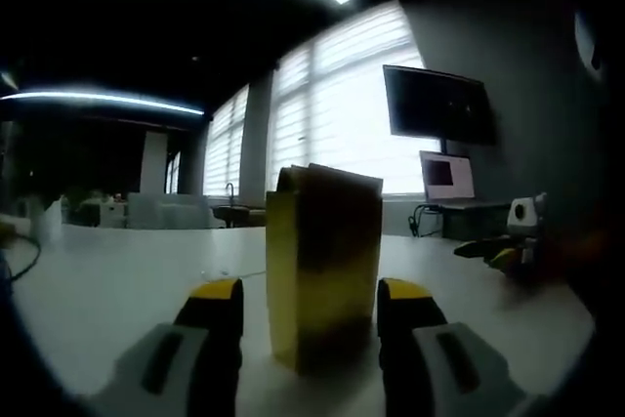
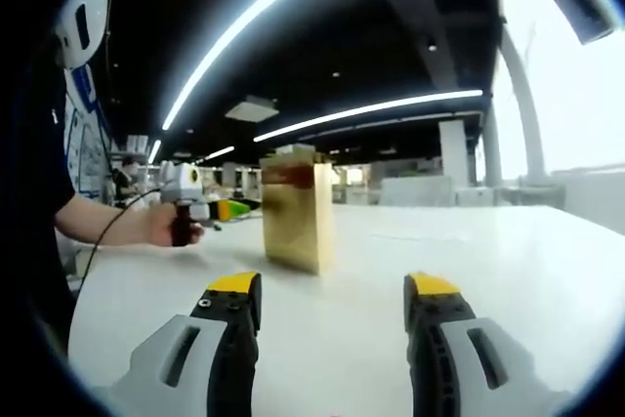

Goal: Extract single mask from mask box in order stack masks on table

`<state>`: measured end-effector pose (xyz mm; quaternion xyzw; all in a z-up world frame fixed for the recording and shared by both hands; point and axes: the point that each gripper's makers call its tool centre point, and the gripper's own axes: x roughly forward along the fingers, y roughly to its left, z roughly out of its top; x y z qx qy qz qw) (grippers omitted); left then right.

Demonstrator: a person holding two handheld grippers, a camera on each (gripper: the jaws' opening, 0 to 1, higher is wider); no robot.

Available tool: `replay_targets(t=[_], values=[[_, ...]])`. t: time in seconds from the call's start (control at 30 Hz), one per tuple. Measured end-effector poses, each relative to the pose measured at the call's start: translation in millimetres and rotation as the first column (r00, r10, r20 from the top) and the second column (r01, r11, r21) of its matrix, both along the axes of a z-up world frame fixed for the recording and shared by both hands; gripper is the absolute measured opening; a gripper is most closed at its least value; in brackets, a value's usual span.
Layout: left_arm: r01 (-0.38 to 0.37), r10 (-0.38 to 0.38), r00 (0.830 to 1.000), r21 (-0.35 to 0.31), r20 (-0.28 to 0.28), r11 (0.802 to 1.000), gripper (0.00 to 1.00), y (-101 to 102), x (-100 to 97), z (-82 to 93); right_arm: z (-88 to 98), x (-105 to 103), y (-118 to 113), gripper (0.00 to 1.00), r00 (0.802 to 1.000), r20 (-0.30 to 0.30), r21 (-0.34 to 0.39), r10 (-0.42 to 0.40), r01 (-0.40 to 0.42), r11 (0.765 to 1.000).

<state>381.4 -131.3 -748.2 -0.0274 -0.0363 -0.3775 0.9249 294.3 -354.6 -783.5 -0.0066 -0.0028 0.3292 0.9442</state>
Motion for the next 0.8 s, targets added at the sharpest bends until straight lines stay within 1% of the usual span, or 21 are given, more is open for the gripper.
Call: replay_targets(t=[0.17,0.3,0.37,0.43,0.5,0.57,0.73,0.8], values=[[-0.009,0.009,1.000,-0.018,-0.001,1.000,0.57,0,10.6,-2.9,-0.9,0,0,0.55,1.000,-0.003,-0.003,0.001,-0.001,1.000],[0.000,0.001,1.000,-0.008,0.020,1.000,0.56,-4,14.3,-3.6,-1.7,0,0,0.55,1.000,-0.006,-0.007,0.000,0.000,1.000],[0.008,-0.008,1.000,0.002,0.013,1.000,0.56,-6,18.5,-7.2,-2.1,0,1,0.55,1.000,-0.007,-0.010,0.001,-0.001,1.000],[0.016,-0.016,1.000,-0.003,0.007,1.000,0.57,-7,21.3,-8.1,-2.0,0,1,0.55,1.000,-0.007,-0.010,0.001,-0.001,1.000],[0.031,-0.031,1.000,-0.011,0.001,0.999,0.58,-10,25.4,-8.7,-2.0,0,0,0.55,1.000,-0.007,-0.008,-0.001,0.001,1.000],[0.048,-0.048,0.999,0.009,0.012,0.999,0.57,-14,28.0,-9.1,-2.2,0,0,0.54,1.000,-0.008,-0.008,-0.002,0.002,1.000],[0.104,-0.104,0.995,-0.006,-0.001,0.995,0.58,-24,31.2,-6.8,-7.0,-1,6,0.54,1.000,-0.018,-0.042,0.020,-0.021,0.999],[0.122,-0.122,0.992,0.001,-0.001,0.992,0.58,-29,29.8,-6.9,-8.5,-1,7,0.54,1.000,-0.019,-0.056,0.020,-0.021,0.998]])
